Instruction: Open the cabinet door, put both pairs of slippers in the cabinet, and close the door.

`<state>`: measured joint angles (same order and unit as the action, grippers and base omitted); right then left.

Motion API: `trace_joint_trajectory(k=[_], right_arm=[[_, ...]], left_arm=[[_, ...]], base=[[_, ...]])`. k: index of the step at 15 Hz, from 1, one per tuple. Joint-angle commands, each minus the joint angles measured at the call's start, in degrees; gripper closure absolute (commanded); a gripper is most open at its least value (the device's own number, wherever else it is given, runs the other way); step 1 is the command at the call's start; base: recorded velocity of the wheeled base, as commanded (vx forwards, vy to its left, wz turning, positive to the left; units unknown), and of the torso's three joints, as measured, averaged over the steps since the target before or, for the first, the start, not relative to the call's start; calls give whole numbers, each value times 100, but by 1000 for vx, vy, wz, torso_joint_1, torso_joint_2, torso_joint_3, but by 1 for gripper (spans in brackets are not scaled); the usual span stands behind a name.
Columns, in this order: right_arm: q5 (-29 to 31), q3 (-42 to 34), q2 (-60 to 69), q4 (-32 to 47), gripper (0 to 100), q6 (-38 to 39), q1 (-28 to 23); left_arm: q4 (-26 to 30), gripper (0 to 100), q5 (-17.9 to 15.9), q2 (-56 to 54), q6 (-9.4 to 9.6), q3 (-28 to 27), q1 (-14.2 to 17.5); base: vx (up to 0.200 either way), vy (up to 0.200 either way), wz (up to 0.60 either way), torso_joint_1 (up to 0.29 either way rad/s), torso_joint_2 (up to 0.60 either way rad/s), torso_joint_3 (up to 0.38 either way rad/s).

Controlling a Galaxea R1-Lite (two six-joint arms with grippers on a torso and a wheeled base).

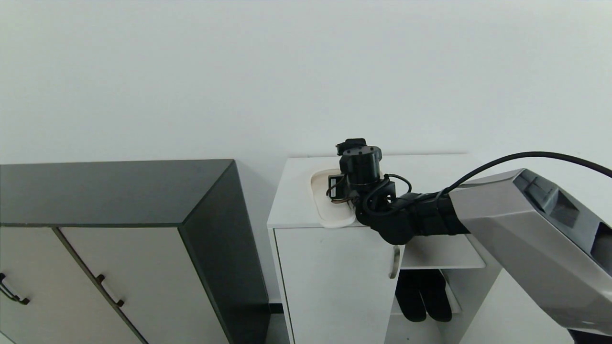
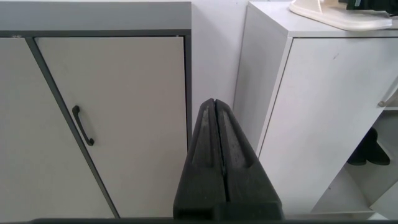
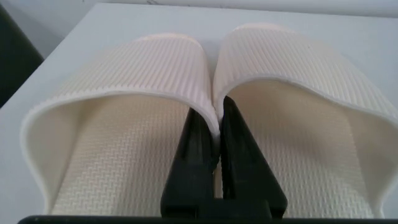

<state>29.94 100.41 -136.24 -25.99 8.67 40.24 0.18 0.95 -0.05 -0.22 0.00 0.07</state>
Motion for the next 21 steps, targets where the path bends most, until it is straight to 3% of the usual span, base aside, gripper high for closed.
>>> trace_joint_trajectory(k=[1,3,5,8,12,21], right_arm=[[3,-22,142,-20,100,12,36],[-15,-400,572,-55,100,39,124],[-76,-1261,1214,-222,100,47,326],[-375,-3327,2365,-1215,100,30,669],[-990,-4909,3499,-1629,100,74,854],[-999,-5076,3578,-1629,100,126,968]], left_arm=[[-1,100,2,5,-4,0,1],[-1,100,2,5,-4,0,1],[-1,100,2,5,-4,0,1],[-1,100,2,5,4,0,1],[-1,100,2,5,4,0,1],[-1,100,-7,5,4,0,1]], base=[[0,0,0,0,0,0],[0,0,0,0,0,0],[0,0,0,0,0,0],[0,0,0,0,0,0],[-50,0,0,2,-1,2],[-200,0,0,2,5,2]])
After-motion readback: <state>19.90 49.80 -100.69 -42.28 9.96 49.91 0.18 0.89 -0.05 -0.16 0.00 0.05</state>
